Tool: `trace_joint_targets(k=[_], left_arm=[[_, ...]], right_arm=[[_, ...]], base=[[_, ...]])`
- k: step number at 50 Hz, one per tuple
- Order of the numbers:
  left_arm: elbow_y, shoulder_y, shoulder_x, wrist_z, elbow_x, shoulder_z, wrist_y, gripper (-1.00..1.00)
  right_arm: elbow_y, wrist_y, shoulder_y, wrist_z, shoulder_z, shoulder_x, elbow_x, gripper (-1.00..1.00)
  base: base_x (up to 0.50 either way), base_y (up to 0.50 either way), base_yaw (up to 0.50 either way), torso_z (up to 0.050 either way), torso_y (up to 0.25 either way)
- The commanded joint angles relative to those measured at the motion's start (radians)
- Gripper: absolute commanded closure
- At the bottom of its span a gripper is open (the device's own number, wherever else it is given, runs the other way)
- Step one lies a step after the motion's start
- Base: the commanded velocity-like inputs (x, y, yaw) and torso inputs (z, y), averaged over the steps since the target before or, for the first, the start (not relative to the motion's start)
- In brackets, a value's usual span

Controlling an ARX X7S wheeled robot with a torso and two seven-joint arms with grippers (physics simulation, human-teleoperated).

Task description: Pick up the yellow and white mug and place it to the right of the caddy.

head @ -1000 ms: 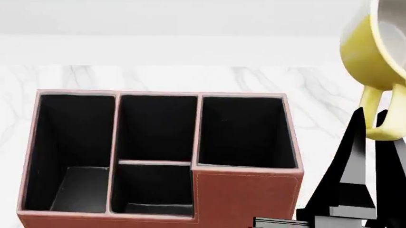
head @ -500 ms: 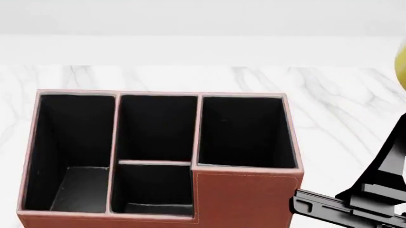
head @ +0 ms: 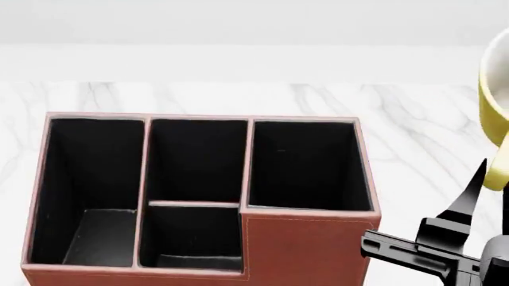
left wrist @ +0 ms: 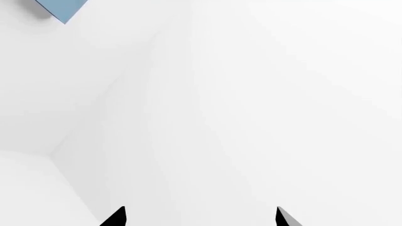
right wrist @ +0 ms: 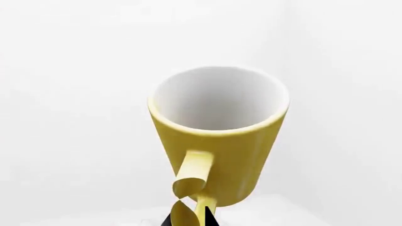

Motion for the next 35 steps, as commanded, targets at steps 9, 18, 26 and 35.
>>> trace_joint_targets(k=[9, 18, 26, 35], left_arm=[[0.0, 0.0, 0.004, 0.002, -0.004, -0.003, 0.0, -1.0], [0.0, 0.0, -0.002, -0.004, -0.001, 0.003, -0.004, -1.0], [0.0, 0.0, 0.003, 0.001, -0.002, -0.001, 0.0, -1.0], [0.0, 0.0, 0.003, 0.002, -0.005, -0.003, 0.0, -1.0]], right_arm=[[0.146, 0.015, -0.02, -0.093, -0.004, -0.082, 0.097, 1.0], [0.248, -0.037, -0.058, -0.168, -0.009, -0.123, 0.139, 1.0], [0.354, -0.086, -0.097, -0.25, -0.013, -0.166, 0.175, 1.0], [0.421, -0.104, -0.117, -0.304, -0.017, -0.2, 0.194, 1.0]], base=[[0.0, 0.0, 0.0, 0.0, 0.001], [0.0, 0.0, 0.0, 0.0, 0.0], [0.0, 0.0, 0.0, 0.0, 0.0], [0.0, 0.0, 0.0, 0.0, 0.001]])
